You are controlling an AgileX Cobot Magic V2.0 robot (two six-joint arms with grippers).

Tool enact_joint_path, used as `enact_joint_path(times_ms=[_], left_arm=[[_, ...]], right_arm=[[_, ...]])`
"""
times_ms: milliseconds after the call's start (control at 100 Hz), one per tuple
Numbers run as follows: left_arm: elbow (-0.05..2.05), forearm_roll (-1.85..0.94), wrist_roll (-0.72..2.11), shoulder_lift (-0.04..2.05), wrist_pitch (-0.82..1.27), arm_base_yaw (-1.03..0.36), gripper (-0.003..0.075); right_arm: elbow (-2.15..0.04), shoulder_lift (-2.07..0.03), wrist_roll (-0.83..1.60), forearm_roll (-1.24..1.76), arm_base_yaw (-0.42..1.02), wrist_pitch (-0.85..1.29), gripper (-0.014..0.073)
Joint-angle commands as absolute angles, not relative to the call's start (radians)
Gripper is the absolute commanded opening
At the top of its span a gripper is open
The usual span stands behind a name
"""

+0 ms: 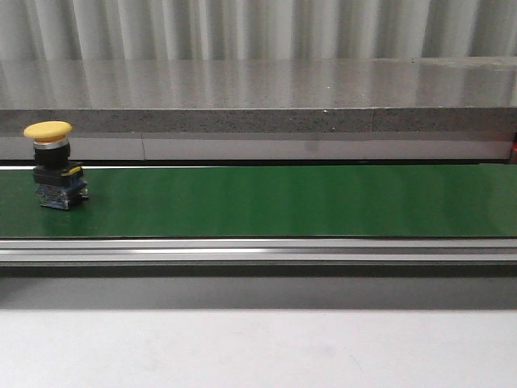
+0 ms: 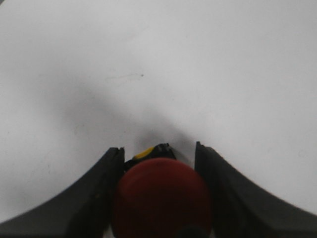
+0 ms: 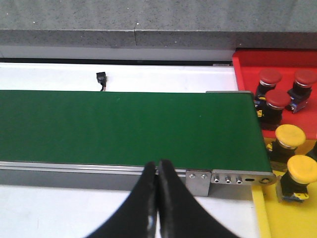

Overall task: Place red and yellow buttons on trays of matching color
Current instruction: 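Release the yellow button and grasp a red button from the table with left gripper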

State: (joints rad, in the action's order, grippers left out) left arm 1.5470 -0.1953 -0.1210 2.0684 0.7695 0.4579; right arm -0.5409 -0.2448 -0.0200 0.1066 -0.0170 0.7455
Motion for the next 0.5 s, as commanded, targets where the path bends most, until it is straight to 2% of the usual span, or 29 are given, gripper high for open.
enact_joint_path(times_ms=[0, 200, 490], left_arm=[[1.575, -0.210, -0.091, 1.970, 0.775, 0.462, 0.0190], [1.553, -0.202, -0.043, 1.852, 0.814, 0.455, 0.0190], [1.390, -0.195, 0.022, 1.632, 0.794, 0.384, 0.0190]], right_arm=[[-0.561, -0.254, -0.011, 0.113, -0.014, 0.675, -0.0067], [-0.561, -0.254, -0.011, 0.113, -0.014, 0.675, -0.0067], [-0.561, -0.254, -0.011, 0.113, -0.014, 0.675, -0.0067]])
